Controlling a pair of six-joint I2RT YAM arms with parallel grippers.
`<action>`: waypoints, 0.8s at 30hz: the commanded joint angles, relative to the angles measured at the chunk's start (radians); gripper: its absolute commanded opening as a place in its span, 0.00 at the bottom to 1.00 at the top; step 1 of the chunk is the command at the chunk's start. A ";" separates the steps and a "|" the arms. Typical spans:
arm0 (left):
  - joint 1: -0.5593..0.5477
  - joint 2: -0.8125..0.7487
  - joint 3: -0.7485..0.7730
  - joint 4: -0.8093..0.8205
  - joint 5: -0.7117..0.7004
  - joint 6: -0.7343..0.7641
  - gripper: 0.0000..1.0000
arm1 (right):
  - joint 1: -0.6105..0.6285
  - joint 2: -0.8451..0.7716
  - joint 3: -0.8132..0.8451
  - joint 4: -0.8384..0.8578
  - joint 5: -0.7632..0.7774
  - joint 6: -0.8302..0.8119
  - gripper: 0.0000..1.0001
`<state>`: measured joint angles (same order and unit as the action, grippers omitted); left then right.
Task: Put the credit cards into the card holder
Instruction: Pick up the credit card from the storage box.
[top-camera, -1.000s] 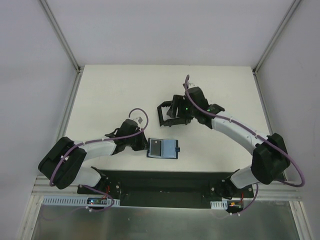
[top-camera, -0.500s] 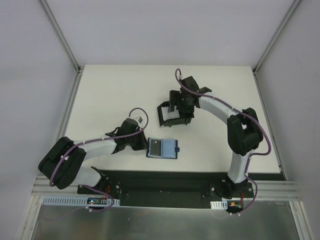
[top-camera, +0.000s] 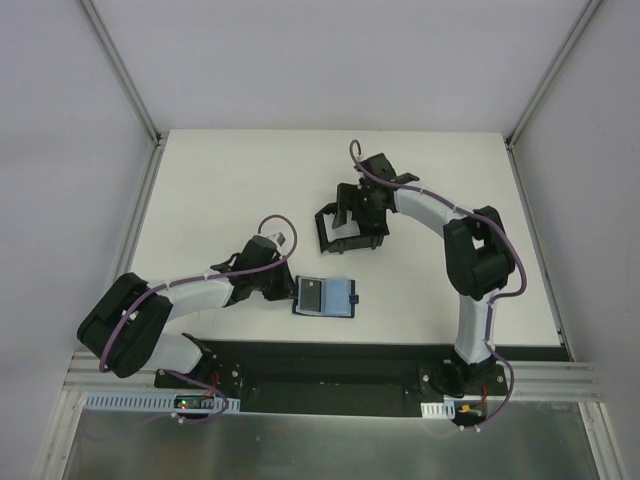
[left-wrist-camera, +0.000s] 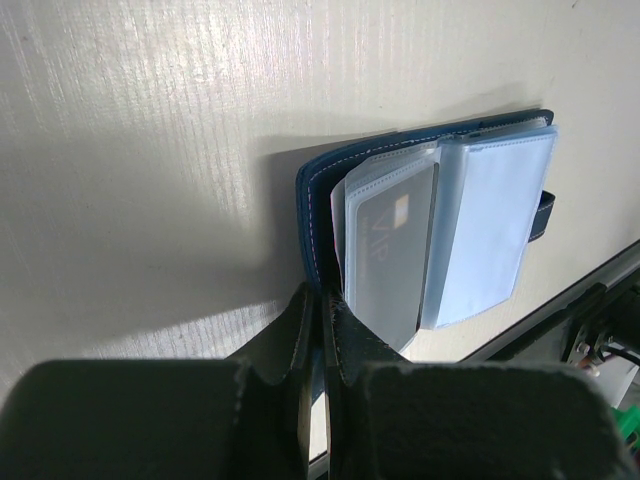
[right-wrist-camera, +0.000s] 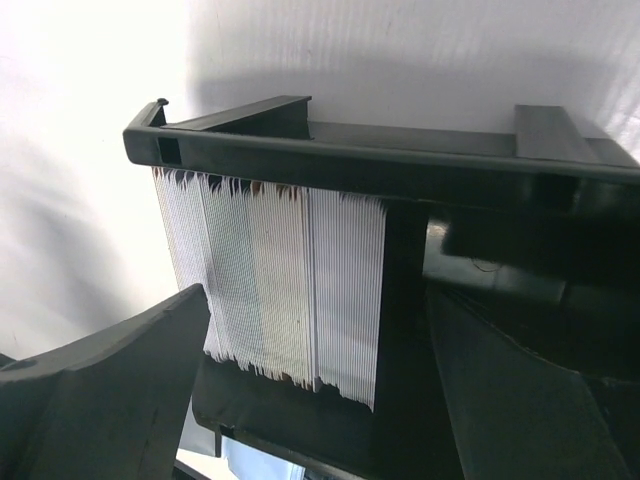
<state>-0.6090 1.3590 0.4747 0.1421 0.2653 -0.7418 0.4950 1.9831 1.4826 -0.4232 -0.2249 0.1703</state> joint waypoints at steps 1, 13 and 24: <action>-0.005 0.015 0.021 -0.045 -0.003 0.033 0.00 | -0.004 0.023 0.041 0.009 -0.077 -0.014 0.91; -0.005 0.009 0.024 -0.052 -0.003 0.038 0.00 | -0.035 -0.070 -0.027 0.109 -0.177 0.028 0.74; -0.005 0.020 0.030 -0.050 0.000 0.039 0.00 | -0.044 -0.090 -0.047 0.110 -0.146 0.031 0.59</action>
<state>-0.6090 1.3617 0.4831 0.1287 0.2718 -0.7383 0.4492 1.9625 1.4410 -0.3328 -0.3592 0.1875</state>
